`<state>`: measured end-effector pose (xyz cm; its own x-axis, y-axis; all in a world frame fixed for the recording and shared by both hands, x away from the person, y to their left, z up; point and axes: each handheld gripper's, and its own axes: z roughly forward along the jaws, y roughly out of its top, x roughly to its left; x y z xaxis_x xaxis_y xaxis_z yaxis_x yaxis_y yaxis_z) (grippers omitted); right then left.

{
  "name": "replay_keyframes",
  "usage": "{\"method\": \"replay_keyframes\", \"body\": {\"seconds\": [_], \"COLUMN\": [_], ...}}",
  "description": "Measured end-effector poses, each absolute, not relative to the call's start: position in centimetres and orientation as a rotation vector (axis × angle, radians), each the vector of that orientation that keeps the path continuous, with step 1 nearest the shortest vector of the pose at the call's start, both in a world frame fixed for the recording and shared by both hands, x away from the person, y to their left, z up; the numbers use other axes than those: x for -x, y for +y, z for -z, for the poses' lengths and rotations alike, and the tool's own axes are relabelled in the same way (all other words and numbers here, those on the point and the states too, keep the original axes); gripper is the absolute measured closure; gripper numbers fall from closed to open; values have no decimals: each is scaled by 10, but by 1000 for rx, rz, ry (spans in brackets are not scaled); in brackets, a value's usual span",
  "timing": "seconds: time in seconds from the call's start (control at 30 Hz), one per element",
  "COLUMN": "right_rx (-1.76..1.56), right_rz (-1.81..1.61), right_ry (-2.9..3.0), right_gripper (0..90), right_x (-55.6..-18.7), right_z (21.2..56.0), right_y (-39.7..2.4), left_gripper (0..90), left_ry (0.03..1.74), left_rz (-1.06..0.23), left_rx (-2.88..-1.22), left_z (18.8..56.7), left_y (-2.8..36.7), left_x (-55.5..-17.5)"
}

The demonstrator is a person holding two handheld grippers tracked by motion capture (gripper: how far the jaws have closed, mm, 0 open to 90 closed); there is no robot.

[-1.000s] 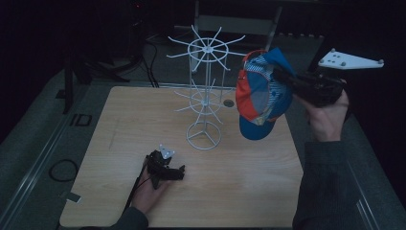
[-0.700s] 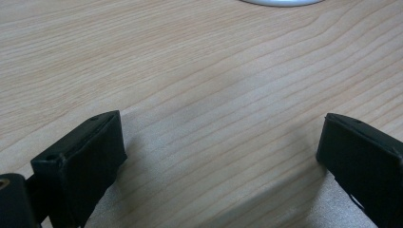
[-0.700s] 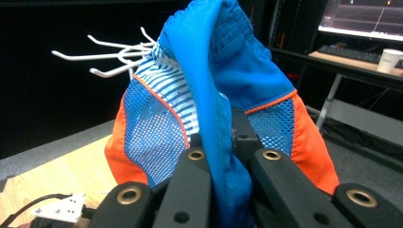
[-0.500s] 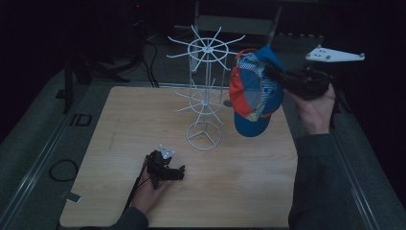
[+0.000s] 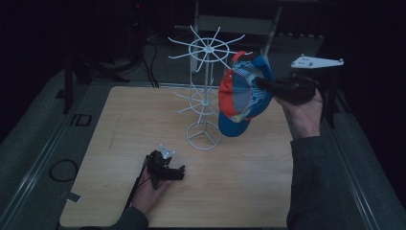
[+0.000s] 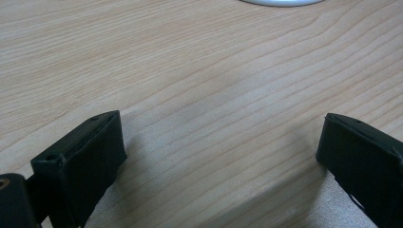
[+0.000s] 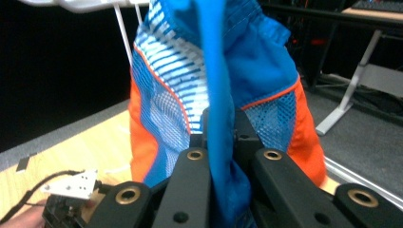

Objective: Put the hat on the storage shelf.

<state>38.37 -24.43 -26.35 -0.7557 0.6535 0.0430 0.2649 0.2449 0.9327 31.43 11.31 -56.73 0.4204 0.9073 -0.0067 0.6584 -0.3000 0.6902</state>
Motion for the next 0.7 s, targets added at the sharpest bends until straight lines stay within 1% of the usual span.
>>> {"method": "replay_keyframes", "body": {"seconds": [0.1, 0.23, 0.3, 0.4, 0.43, 0.47, 0.6, 0.63, 0.7], "right_rx": [-854, -852, -843, -833, -833, -838, -851, -851, -863], "right_rz": [-1491, -1415, -1398, -1401, -1401, -1394, -1328, -1314, -1284], "right_ry": [2195, 2213, 2221, 2222, 2227, 2235, 2234, 2234, 2230], "right_gripper": [863, 775, 716, 589, 561, 509, 360, 343, 280], "right_x": [-386, -385, -383, -379, -379, -378, -373, -372, -370], "right_z": [270, 276, 278, 279, 280, 280, 284, 284, 286], "right_y": [-243, -243, -243, -246, -246, -247, -246, -246, -246], "left_gripper": [25, 25, 25, 25, 25, 25, 25, 25, 25], "left_ry": [1320, 1321, 1321, 1321, 1321, 1321, 1321, 1321, 1321], "left_rz": [-520, -519, -519, -519, -519, -519, -519, -519, -519], "left_rx": [-2057, -2055, -2056, -2055, -2055, -2056, -2056, -2056, -2056], "left_z": [567, 567, 567, 567, 567, 567, 567, 567, 567], "left_y": [113, 113, 113, 113, 113, 113, 113, 113, 113], "left_x": [-314, -314, -314, -314, -314, -314, -314, -314, -314]}}
